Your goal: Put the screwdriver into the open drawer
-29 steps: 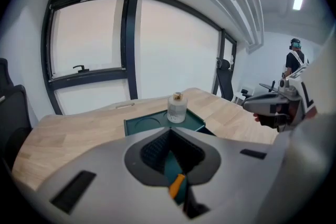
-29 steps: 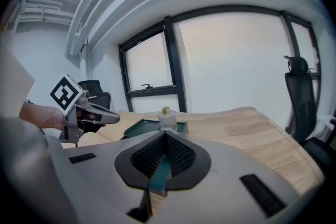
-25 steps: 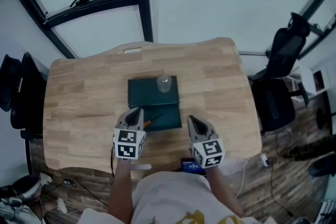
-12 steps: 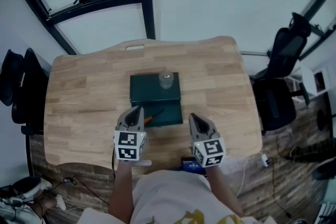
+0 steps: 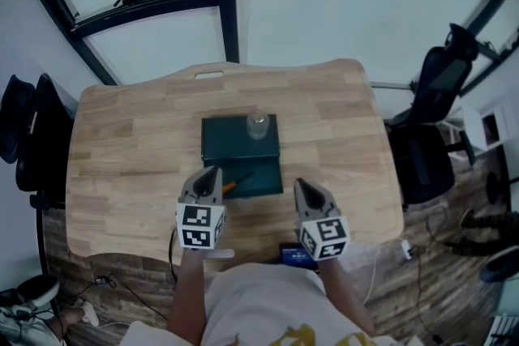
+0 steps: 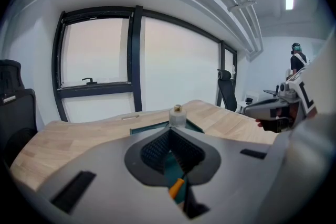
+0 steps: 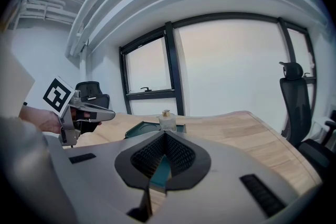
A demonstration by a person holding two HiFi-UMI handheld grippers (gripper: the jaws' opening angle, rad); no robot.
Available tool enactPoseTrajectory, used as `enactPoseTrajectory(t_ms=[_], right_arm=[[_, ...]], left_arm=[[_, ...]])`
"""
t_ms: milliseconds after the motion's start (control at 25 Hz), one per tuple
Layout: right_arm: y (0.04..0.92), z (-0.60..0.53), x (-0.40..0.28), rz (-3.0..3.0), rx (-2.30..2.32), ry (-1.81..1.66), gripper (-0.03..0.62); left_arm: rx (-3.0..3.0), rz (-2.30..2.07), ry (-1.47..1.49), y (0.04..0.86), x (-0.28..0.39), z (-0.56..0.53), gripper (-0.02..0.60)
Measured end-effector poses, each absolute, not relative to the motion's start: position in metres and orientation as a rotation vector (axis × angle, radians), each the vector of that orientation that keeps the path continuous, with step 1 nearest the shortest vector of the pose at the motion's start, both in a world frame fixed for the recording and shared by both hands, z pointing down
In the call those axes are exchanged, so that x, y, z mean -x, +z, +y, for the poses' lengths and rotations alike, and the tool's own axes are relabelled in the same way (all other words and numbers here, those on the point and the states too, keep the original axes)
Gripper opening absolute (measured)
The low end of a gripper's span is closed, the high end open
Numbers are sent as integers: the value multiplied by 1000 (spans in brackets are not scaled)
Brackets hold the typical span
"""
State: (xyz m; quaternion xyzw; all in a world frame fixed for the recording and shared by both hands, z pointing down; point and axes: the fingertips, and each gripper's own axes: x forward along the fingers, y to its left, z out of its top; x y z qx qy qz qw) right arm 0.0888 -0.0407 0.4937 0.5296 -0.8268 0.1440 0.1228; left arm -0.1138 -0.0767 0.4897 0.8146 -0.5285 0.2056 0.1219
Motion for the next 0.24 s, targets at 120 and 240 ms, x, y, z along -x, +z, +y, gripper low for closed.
enactPoseTrajectory(t_ms=[120,240], right_arm=[[492,-41,-89,-2405,-1549,421,-5],[489,-42,-86,-2405,-1545,416,-5]], left_arm=[[-2378,-1545,609,492,118,-77,0],[-2383,-1539,600,493,120,-77,0]])
